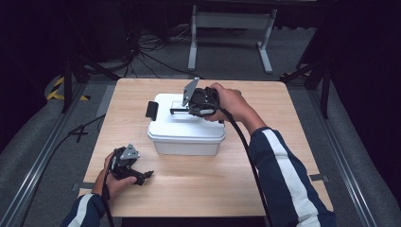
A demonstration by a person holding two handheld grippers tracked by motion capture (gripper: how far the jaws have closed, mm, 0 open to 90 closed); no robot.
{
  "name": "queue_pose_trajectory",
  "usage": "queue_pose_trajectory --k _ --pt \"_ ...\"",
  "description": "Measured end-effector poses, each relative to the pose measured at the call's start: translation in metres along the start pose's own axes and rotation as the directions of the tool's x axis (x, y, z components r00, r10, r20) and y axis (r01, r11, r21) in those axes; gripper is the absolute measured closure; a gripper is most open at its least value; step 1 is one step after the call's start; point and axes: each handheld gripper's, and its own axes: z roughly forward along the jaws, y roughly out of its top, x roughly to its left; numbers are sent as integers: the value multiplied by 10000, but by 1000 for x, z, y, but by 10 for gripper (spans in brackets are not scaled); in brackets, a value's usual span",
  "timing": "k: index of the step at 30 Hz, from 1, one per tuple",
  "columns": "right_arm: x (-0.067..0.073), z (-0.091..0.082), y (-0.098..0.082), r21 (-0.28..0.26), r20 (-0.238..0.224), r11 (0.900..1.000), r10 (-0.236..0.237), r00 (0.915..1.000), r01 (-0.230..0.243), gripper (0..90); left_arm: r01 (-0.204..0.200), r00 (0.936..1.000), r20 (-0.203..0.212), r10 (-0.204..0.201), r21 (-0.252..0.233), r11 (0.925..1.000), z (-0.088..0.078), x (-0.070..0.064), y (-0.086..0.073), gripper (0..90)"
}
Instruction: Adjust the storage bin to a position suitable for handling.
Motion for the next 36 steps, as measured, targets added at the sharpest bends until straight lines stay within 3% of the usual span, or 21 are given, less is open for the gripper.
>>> queue_pose_trajectory --k 12,19,21,36 --pt "-2 -4 -1 -261 154 9995 -182 9997 186 850 1 10000 -5 -1 -5 10000 0 0 0 5" --pt "-3 -14 -3 -528 375 9985 -155 9992 175 851 3 10000 -2 -3 -8 10000 0 0 0 5" --pt "-4 -16 -3 -725 356 9966 -378 9987 403 851 10 10000 -1 -10 -7 10000 0 0 0 5" --pt "-1 -35 -9 -889 616 9952 -366 9974 420 851 -26 10000 -26 26 -20 10000 0 0 0 5"
